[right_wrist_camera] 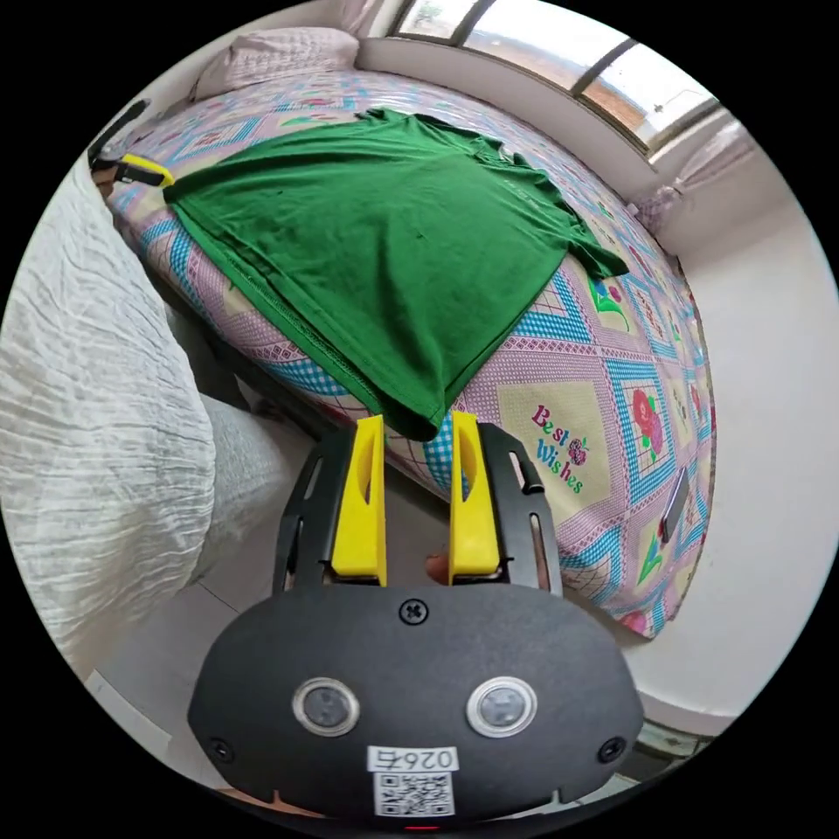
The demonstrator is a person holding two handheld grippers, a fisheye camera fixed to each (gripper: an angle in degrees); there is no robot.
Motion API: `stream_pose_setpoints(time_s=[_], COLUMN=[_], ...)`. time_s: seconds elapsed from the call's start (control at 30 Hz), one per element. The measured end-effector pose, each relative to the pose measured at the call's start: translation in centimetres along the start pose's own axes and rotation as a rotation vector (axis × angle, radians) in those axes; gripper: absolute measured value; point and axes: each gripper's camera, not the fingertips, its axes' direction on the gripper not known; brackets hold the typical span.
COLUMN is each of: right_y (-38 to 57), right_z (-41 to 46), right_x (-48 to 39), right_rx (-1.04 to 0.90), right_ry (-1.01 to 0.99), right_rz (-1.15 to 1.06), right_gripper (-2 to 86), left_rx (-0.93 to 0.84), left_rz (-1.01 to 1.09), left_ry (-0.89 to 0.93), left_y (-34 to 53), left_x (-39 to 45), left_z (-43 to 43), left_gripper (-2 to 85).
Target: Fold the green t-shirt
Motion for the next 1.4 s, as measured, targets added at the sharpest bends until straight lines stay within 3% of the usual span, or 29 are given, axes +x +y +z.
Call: stream_pose_setpoints(time_s=[0.23, 0.47, 0.67, 0.9, 1.0, 1.23, 1.4], right_y=[-2.2, -3.1, -1.9, 0.6, 1.0, 0.6, 1.6], right_z=[2.0, 2.2, -1.1, 0.8, 1.6, 4.5, 4.2], right_x=[-1.3, 0.2, 3.7, 10.0, 10.9, 10.0, 11.6], right_rx=[-0.056, -0.042, 0.067, 0.141, 0.129, -0.018, -0.074], right_ry=[0.135, 0.085, 0.005, -0.256, -0.271, -0.243, -0.274], right_rz=[-0.139, -0.142, 0.035, 0.345, 0.364, 0.254, 0.264], right_gripper=[3.7, -1.3, -1.6, -1.6, -1.6, 0.7, 4.5], left_rx=[-0.008, -0.037, -0.025, -0.058, -0.073, 0.005, -0.016], left_rz=[0.008, -0.013, -0.026, 0.004, 0.024, -0.159, -0.133], left_ry=[-0.004, -0.006, -0.024, -0.079, 0.018, 0.182, 0.236], left_y=[-0.5, -1.1, -1.4, -3.2, -3.2, -1.9, -3.0], left_x=[0.6, 0.2, -0.3, -1.1, -2.2, -7.7, -9.7], left_z=[-0.3, 0.0, 0.0, 1.4, 1.0, 0.3, 0.3], left_gripper=[-0.7, 0.3, 2.2, 1.2, -0.2, -0.7, -0.8])
